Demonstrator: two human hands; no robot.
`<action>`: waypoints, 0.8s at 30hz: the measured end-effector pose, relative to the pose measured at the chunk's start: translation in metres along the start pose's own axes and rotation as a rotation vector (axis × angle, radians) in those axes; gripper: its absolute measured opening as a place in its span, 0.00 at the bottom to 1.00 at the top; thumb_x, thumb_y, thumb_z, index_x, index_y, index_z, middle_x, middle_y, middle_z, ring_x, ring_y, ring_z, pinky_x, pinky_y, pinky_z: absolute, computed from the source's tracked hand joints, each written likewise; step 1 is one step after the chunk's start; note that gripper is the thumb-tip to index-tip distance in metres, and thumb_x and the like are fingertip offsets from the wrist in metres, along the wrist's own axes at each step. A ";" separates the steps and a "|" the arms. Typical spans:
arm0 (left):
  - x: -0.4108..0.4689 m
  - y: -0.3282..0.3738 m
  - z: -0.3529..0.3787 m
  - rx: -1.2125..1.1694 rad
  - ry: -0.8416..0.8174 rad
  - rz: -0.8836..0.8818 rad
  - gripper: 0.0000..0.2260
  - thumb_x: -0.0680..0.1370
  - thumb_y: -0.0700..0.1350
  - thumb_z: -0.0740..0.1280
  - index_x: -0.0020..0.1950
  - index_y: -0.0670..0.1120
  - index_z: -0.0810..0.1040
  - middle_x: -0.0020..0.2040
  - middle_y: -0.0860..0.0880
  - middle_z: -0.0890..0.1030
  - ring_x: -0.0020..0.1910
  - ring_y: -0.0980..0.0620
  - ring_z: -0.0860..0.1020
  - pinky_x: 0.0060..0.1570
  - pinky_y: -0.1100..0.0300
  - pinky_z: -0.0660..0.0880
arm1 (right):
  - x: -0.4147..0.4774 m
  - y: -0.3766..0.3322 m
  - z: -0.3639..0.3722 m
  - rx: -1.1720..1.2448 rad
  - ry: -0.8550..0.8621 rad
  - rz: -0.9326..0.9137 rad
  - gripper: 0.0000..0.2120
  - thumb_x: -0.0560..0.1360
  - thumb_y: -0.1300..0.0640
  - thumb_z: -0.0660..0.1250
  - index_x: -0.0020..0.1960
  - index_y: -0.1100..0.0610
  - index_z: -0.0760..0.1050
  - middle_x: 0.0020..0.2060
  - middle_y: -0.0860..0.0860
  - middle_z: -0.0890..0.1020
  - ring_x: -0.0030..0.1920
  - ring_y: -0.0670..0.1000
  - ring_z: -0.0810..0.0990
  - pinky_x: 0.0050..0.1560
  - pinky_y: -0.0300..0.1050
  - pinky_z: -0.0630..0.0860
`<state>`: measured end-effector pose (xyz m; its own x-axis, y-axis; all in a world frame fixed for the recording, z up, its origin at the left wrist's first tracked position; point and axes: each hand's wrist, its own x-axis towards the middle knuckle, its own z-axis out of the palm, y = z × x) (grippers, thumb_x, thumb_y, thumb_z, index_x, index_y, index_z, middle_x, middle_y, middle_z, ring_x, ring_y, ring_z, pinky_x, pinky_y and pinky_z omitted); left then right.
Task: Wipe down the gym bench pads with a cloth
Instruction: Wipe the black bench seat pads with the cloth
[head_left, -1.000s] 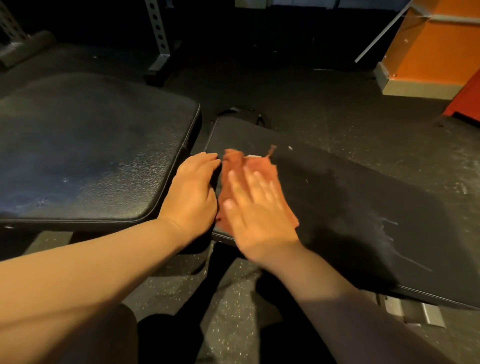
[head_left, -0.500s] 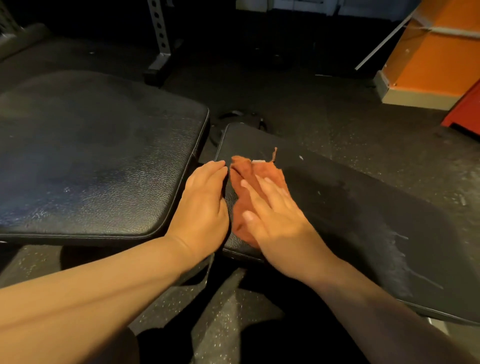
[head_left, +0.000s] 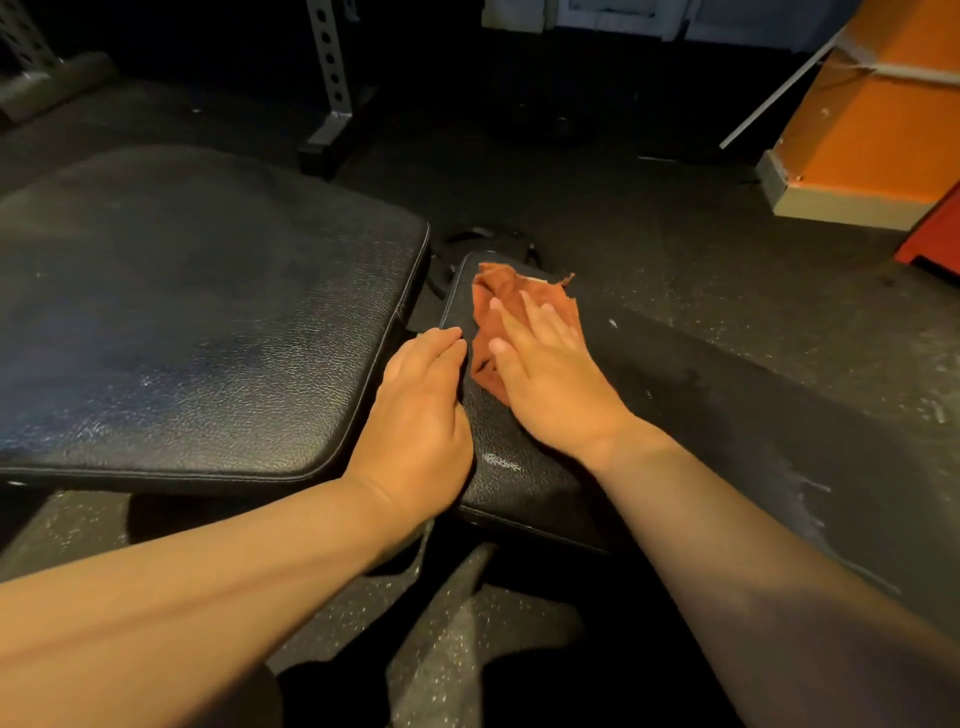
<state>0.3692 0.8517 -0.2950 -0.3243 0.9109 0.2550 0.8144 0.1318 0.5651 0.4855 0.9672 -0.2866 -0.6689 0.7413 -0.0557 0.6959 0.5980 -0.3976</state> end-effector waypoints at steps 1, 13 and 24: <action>0.000 0.000 -0.001 -0.004 -0.013 0.000 0.25 0.77 0.34 0.56 0.75 0.39 0.68 0.76 0.46 0.66 0.76 0.48 0.59 0.74 0.67 0.48 | 0.003 -0.007 0.002 0.011 0.021 0.012 0.25 0.86 0.48 0.45 0.82 0.48 0.47 0.82 0.50 0.45 0.81 0.53 0.41 0.79 0.53 0.38; 0.002 0.003 -0.003 -0.025 -0.047 -0.006 0.25 0.77 0.31 0.57 0.76 0.39 0.66 0.76 0.46 0.64 0.76 0.51 0.57 0.69 0.75 0.44 | 0.004 -0.007 -0.001 0.010 0.008 -0.033 0.25 0.86 0.50 0.47 0.82 0.50 0.49 0.82 0.50 0.45 0.81 0.52 0.40 0.78 0.51 0.36; 0.038 0.003 -0.007 0.182 -0.070 -0.005 0.33 0.72 0.51 0.45 0.67 0.38 0.75 0.69 0.42 0.72 0.68 0.40 0.68 0.70 0.52 0.61 | -0.005 0.001 0.006 0.001 0.043 -0.053 0.25 0.86 0.49 0.48 0.82 0.47 0.48 0.82 0.48 0.46 0.81 0.53 0.41 0.79 0.50 0.38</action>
<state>0.3560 0.8841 -0.2781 -0.2992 0.9343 0.1939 0.8886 0.1987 0.4135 0.4883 0.9624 -0.2925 -0.6926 0.7213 0.0047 0.6598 0.6362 -0.3998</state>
